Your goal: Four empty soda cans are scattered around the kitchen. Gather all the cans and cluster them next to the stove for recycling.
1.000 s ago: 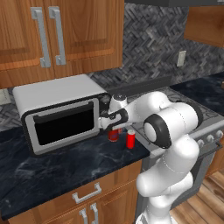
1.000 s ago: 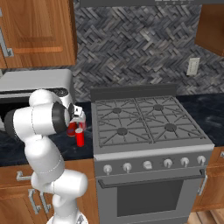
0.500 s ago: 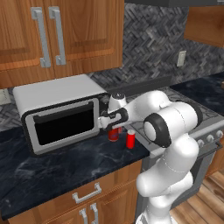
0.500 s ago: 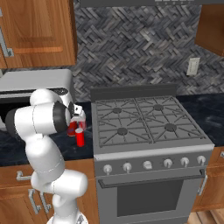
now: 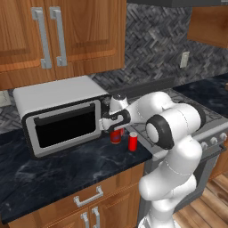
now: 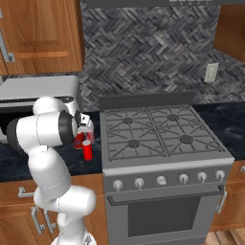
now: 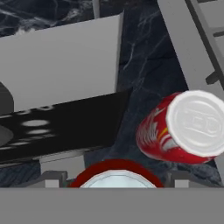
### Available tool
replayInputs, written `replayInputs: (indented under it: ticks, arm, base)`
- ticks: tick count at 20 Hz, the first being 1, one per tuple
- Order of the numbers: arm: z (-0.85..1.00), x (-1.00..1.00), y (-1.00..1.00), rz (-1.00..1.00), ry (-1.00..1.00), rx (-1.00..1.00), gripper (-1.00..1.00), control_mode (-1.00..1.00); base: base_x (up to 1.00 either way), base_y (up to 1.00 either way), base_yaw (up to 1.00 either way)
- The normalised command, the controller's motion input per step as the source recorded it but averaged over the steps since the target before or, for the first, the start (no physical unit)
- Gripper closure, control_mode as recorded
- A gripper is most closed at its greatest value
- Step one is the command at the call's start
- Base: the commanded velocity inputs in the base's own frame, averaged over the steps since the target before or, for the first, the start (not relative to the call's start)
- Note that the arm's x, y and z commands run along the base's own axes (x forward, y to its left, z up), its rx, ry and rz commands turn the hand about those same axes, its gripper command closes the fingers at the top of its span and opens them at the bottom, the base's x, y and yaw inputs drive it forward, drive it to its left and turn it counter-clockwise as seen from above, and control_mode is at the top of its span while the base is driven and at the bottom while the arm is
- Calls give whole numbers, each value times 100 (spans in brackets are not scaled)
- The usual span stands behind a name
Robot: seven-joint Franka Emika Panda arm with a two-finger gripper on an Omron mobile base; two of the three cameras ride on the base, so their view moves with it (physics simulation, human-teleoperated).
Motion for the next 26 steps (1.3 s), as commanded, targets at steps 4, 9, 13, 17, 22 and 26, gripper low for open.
replayInputs:
  ticks: [4, 9, 13, 17, 22, 26]
  arm:
    - [-1, 0, 0, 0, 0, 0, -100, -100]
    - [0, -1, 0, 0, 0, 0, -100, -100]
    - [9, 0, 5, 0, 0, 0, -100, -100]
    - [22, 0, 12, 0, -1, 0, -100, -100]
    - [24, -1, 8, 0, -2, 0, -100, -100]
    - [32, -8, 0, 0, -3, 0, -100, -100]
  base:
    - [0, 0, 0]
    - [0, 0, 0]
    - [0, 0, 0]
    - [0, 0, 0]
    - [0, 0, 0]
    - [0, 0, 0]
